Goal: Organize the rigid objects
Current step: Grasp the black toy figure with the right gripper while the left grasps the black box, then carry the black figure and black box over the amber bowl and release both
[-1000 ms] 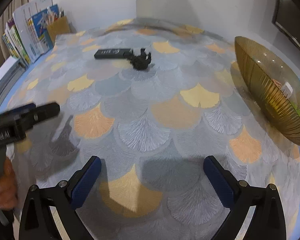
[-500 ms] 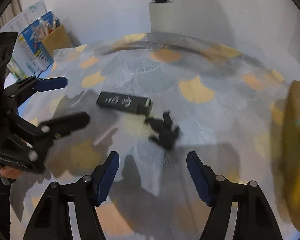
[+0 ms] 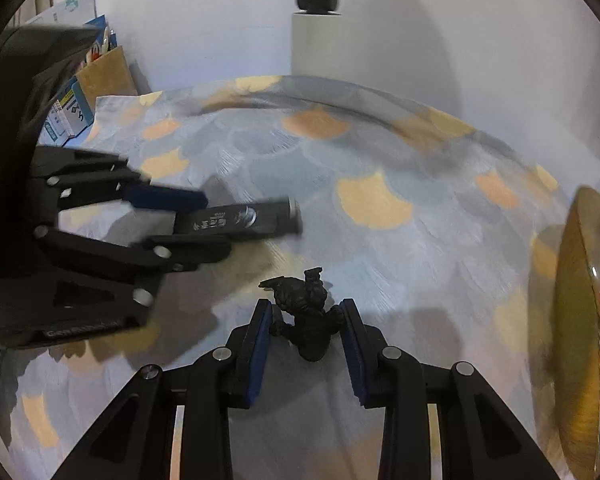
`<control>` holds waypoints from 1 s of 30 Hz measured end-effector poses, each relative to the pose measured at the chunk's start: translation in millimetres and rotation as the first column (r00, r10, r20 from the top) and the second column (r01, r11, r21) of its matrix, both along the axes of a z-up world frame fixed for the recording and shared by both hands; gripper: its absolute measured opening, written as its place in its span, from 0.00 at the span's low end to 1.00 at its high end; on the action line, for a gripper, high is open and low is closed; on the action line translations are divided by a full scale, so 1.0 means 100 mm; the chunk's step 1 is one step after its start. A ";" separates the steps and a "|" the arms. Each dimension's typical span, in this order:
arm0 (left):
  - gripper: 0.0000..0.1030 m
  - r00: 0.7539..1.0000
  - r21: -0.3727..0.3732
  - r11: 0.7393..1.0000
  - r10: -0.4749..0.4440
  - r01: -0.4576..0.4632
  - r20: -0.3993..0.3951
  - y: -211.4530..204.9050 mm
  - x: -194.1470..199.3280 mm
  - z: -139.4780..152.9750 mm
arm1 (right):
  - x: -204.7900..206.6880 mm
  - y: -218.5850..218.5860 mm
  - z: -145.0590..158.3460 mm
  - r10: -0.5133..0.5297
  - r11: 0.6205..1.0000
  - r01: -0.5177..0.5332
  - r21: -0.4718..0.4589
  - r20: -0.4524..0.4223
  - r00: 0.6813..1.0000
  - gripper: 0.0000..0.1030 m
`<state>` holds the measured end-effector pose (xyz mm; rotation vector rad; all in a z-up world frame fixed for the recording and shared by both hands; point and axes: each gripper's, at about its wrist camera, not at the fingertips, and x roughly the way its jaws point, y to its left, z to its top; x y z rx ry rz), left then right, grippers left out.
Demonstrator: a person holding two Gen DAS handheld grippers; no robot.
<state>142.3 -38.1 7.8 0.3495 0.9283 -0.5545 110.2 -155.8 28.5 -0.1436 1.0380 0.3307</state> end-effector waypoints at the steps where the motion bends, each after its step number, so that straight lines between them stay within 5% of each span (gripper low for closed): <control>1: 0.22 1.000 0.009 1.000 0.007 -0.007 0.009 -0.02 -0.06 0.00 | -0.04 -0.05 0.00 -0.009 1.000 0.009 0.006 -0.006 1.000 0.32; 14: 0.21 0.992 -0.039 0.992 0.118 -0.120 -0.037 0.10 -1.54 0.01 | -1.32 -0.76 0.13 -0.078 0.994 0.083 0.077 -0.071 0.994 0.32; 19: 0.21 0.984 -0.060 0.982 0.178 -0.178 -0.011 0.11 -1.76 -0.03 | -1.66 -0.81 0.12 -0.059 0.994 0.063 0.090 -0.050 0.997 0.32; 21: 0.40 0.977 -0.071 0.975 0.211 -0.212 -0.021 0.11 -1.73 -0.03 | -1.69 -0.83 0.12 -0.055 0.994 0.060 0.091 -0.051 0.997 0.35; 23: 0.49 0.968 -0.055 0.967 0.249 -0.250 -0.016 0.10 -1.70 -0.04 | -1.70 -0.86 0.11 -0.060 0.993 0.066 0.098 -0.064 0.996 0.58; 24: 0.51 0.966 -0.044 0.965 0.257 -0.257 -0.011 0.09 -1.68 -0.04 | -1.71 -0.86 0.11 -0.068 0.992 0.074 0.099 -0.064 0.996 0.61; 28: 0.50 0.964 -0.050 0.962 0.267 -0.267 -0.009 -0.01 -1.61 -0.04 | -1.72 -0.85 0.09 -0.082 0.992 0.085 0.094 -0.041 0.996 0.60; 30: 0.29 0.966 -0.051 0.965 0.259 -0.259 -0.004 -0.07 -1.60 -0.04 | -1.73 -0.82 0.09 -0.101 0.992 0.102 0.068 -0.024 0.995 0.51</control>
